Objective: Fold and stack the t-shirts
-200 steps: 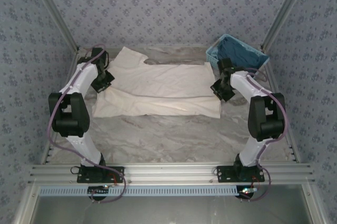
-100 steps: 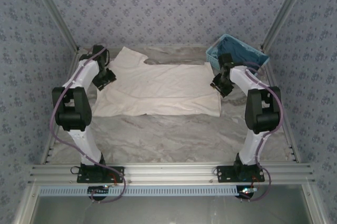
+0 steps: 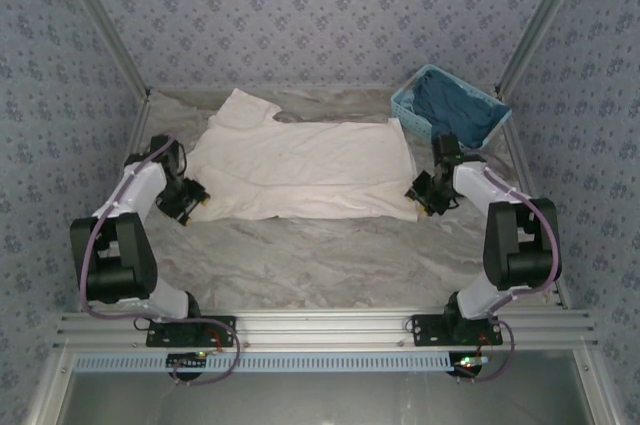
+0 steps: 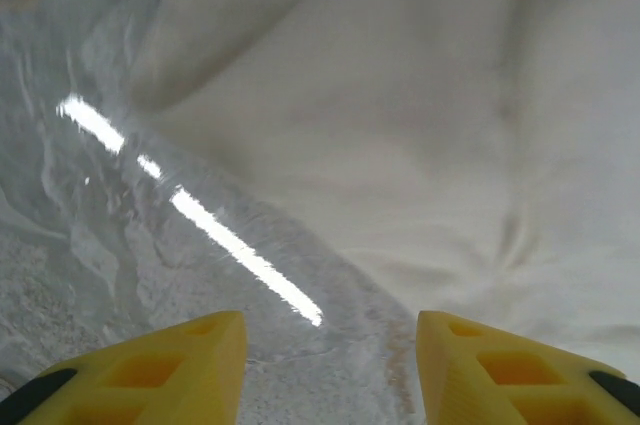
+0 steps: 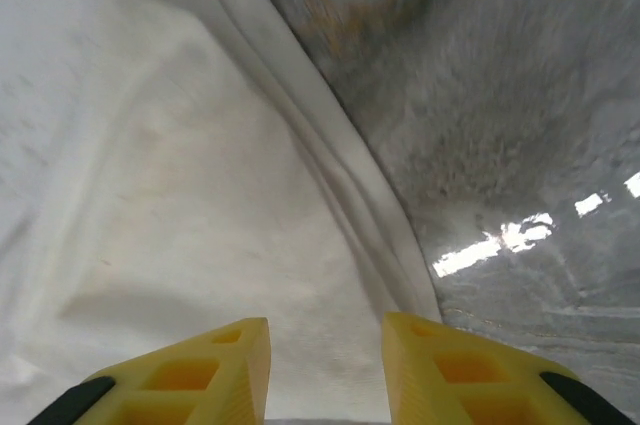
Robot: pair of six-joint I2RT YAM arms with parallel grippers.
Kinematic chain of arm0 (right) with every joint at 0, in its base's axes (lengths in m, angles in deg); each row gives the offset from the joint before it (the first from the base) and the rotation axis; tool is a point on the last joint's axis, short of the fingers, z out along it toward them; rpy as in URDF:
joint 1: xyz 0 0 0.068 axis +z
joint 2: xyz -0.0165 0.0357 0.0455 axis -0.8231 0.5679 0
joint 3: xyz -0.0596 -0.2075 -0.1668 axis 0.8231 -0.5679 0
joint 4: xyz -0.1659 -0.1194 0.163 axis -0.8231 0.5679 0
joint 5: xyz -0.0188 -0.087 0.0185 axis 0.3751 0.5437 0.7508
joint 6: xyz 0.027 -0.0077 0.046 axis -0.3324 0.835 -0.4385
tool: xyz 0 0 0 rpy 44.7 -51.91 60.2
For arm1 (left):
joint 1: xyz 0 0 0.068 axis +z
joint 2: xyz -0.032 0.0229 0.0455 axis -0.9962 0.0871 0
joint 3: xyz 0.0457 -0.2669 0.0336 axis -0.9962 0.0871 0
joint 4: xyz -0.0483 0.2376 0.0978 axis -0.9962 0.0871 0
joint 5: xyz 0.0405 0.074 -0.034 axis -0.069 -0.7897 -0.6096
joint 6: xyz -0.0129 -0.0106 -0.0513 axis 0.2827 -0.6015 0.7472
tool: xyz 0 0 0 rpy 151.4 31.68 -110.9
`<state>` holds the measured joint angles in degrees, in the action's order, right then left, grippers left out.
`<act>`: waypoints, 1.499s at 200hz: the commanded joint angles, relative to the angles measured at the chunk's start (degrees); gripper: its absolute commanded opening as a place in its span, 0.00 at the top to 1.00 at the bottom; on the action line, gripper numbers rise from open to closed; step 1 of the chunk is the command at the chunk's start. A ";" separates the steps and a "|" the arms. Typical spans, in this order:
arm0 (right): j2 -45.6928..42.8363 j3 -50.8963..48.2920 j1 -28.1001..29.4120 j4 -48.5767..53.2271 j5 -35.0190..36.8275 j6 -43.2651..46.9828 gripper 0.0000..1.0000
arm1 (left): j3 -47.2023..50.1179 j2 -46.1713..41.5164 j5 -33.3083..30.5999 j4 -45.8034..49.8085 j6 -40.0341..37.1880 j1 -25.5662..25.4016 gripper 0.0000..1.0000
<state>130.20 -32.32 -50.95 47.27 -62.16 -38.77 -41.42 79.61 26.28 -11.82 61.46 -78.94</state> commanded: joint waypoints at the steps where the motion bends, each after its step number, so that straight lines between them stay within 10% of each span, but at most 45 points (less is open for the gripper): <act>1: 0.07 -1.17 -0.90 -3.88 -4.01 3.45 0.64 | 2.10 -0.06 3.08 -2.22 2.33 1.62 0.53; 74: -4.62 -3.99 -1.68 2.03 2.18 3.05 0.55 | 7.54 -1.82 0.59 -5.26 6.00 3.80 0.50; 185: -10.78 -15.58 0.94 -12.39 -2.69 -24.64 0.53 | 9.60 -1.13 2.90 -16.83 11.51 4.75 0.55; 234: -6.15 -15.49 1.64 -17.01 -1.00 -26.72 0.63 | 8.49 1.91 0.82 -18.86 10.76 4.72 0.73; 268: -3.85 -11.07 0.22 -12.57 4.11 -22.44 0.97 | 5.56 3.22 -5.68 -16.40 7.72 4.81 1.00; 300: -5.93 -6.32 -0.79 -1.83 8.52 -16.33 1.00 | 3.50 2.58 -9.23 -13.51 4.70 5.27 1.00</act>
<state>125.44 -42.50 -50.90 36.19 -60.00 -60.46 -35.54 82.73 22.39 -28.57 69.46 -74.48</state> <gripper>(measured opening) 0.067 0.041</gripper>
